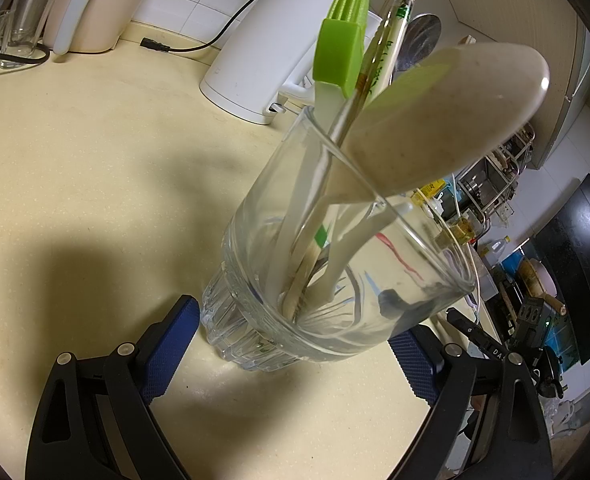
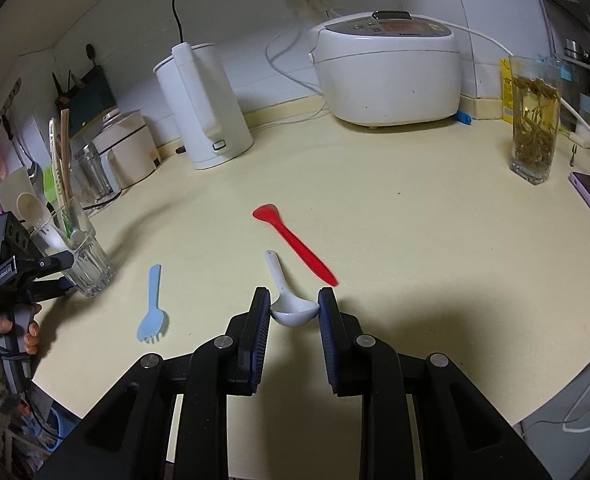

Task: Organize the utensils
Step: 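Lower the right gripper and close it on the white spoon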

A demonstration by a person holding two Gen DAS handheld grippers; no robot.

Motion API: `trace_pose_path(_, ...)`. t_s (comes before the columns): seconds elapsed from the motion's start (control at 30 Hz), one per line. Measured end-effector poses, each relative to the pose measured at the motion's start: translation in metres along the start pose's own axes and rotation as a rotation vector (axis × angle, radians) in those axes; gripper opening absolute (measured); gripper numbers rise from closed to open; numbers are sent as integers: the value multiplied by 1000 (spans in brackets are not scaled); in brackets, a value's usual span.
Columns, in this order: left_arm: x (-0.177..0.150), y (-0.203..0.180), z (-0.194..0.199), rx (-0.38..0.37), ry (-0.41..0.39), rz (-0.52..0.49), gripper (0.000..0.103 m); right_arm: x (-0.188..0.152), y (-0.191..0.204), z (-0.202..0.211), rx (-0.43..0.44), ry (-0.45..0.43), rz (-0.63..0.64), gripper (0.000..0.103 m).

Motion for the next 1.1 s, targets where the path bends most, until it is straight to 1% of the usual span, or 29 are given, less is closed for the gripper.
trace_pose_path(0.3, 0, 0, 0, 0, 0, 0, 94, 3, 8, 1, 3, -2, 18, 24)
trace_pose_path(0.6, 0, 0, 0, 0, 0, 0, 94, 19, 27, 5, 3, -23, 63, 24)
trace_pose_path(0.73, 0, 0, 0, 0, 0, 0, 94, 24, 34, -2, 3, -16, 83, 24)
trace_pose_path(0.93, 0, 0, 0, -1, 0, 0, 94, 23, 53, -18, 38, 12, 109, 24)
trace_pose_path(1.1, 0, 0, 0, -1, 0, 0, 94, 30, 73, -20, 66, 3, 144, 24)
Point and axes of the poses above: each gripper's, at about its wrist camera, not at the fingertips, and z roughly against the way its jaws point, y to its left, x to its top, the point moved 4 cm from there along -z, roughly the way its jaws point, and after that the axes turned 4 degrees about x, right-handed, at the moved point
